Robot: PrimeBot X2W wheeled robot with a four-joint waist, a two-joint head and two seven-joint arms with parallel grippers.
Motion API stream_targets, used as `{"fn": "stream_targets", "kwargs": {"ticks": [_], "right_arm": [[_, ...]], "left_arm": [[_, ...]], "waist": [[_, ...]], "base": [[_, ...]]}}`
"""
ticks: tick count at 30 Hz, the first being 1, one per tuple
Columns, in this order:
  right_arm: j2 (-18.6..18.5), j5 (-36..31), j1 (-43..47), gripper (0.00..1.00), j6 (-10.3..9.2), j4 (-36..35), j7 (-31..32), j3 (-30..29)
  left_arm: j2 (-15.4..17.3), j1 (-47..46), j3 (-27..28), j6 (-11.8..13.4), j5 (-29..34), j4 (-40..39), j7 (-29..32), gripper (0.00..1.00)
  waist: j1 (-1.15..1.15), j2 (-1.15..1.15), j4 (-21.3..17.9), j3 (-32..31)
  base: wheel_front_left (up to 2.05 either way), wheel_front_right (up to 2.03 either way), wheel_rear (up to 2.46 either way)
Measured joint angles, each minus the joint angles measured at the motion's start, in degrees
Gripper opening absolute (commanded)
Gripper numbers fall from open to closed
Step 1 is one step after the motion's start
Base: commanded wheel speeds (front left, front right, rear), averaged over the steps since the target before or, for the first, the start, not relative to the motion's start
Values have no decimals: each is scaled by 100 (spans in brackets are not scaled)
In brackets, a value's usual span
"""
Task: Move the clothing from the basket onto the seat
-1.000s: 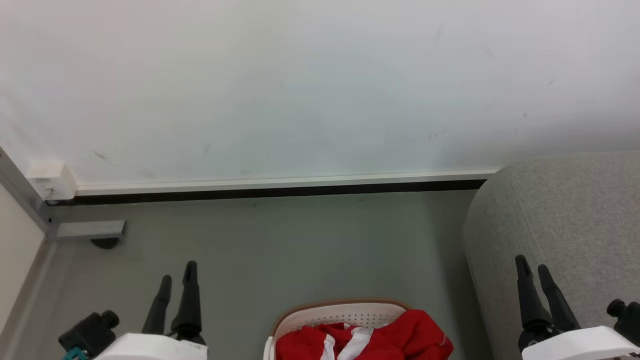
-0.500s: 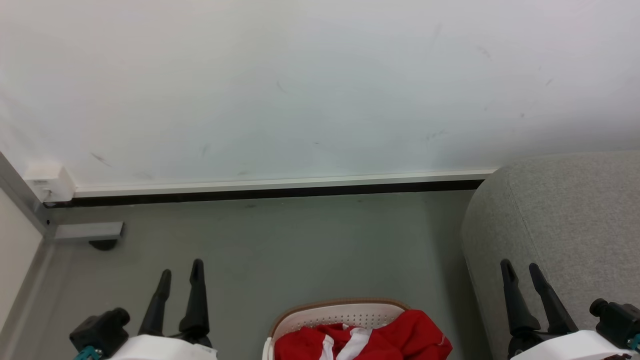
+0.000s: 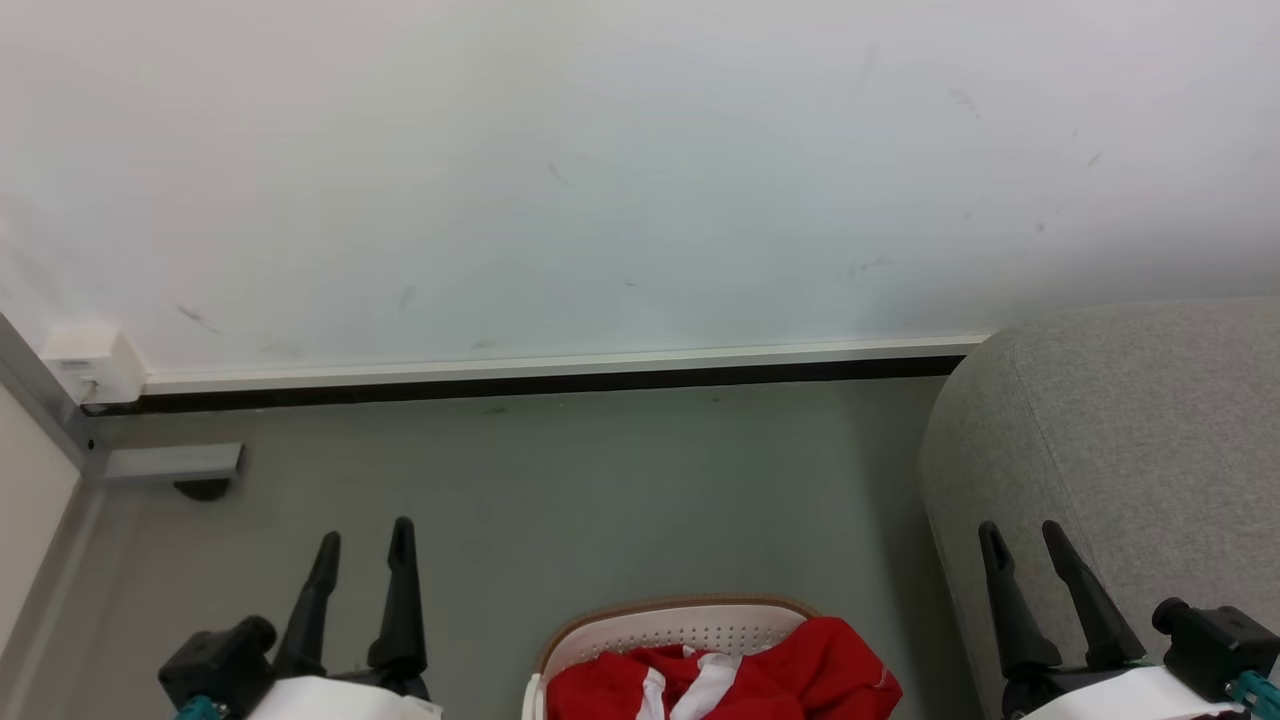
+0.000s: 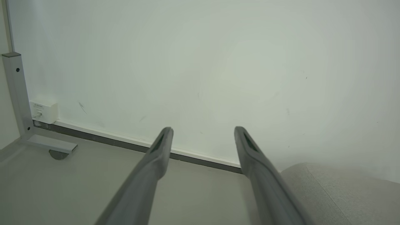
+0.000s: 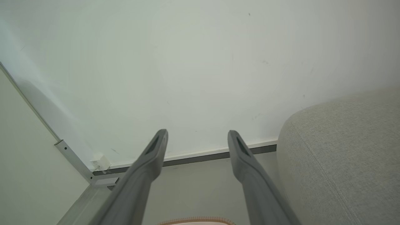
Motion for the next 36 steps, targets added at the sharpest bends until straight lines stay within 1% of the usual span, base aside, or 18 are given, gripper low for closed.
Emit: {"fn": "stream_targets", "kwargs": {"ticks": [14, 19, 23, 36], "right_arm": [[-68, -594, -22, 100, 0, 30, -191, 116], [-63, -717, -23, 100, 0, 37, -241, 113], [-56, -867, -21, 100, 0, 38, -289, 130], [-56, -1263, -21, 100, 0, 40, -431, 258]], "left_arm": [[5, 14, -97, 76, 637, -12, -187, 100], [8, 18, -111, 149, 735, -16, -243, 100], [9, 37, -130, 152, 769, -19, -290, 100], [15, 40, -213, 176, 1198, -16, -438, 100]], "waist": [[0, 0, -6, 21], [0, 0, -10, 13], [0, 0, -23, 6], [0, 0, -85, 25]], "base": [[0, 0, 0], [0, 0, 0], [0, 0, 0], [0, 0, 0]]}}
